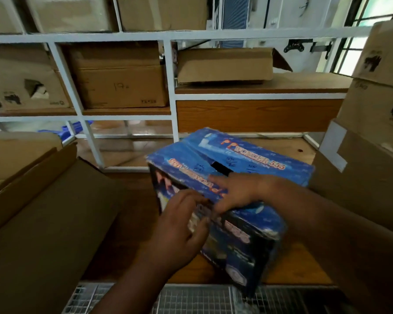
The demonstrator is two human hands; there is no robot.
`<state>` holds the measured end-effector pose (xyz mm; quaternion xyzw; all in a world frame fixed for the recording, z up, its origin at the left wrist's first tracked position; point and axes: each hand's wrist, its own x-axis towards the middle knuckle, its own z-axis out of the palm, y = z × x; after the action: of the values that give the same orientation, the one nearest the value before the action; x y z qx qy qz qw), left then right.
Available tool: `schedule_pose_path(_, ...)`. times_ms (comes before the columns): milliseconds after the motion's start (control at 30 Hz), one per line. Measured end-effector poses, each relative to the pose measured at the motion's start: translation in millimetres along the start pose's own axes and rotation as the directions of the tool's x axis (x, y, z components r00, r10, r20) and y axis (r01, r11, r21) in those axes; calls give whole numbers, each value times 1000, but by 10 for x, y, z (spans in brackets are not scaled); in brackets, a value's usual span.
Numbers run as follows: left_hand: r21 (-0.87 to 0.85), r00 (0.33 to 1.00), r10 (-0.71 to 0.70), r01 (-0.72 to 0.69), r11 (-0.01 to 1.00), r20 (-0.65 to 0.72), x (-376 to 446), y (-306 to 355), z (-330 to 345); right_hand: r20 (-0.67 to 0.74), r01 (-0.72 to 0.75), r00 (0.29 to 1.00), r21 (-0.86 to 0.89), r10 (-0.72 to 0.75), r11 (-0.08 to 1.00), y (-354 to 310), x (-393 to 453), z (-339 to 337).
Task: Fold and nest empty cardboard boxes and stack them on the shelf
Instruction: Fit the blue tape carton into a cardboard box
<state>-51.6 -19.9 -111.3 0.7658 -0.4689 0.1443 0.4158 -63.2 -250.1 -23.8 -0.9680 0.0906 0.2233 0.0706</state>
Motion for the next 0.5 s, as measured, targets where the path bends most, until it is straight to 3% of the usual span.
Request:
schedule_pose_path(100,168,993,94,-106,980,77,161,141,-183,49,144,989,-144,-138,979,250,-339,56)
schedule_pose_path(167,242,960,145,-204,949,240,314,220,-284,76,213,976,-158,-203,964,369,-549,25)
schedule_pose_path(267,282,832,46,-238,930,553,617,311,-435,50,294,956,-174,-290,940,530,-756,18)
schedule_pose_path(333,315,729,-76,-198,928,680,809,320,-484,21,289,956,-220,-292,932,621,-831,8)
schedule_pose_path(400,375,691,-147,-191,907,708,970,301,-480,-29,267,957,-309,-290,913,648,-888,-34)
schedule_pose_path(500,444,733,-187,-172,879,654,1167,295,-444,-145,207,944,-443,-297,873,681,-904,-91)
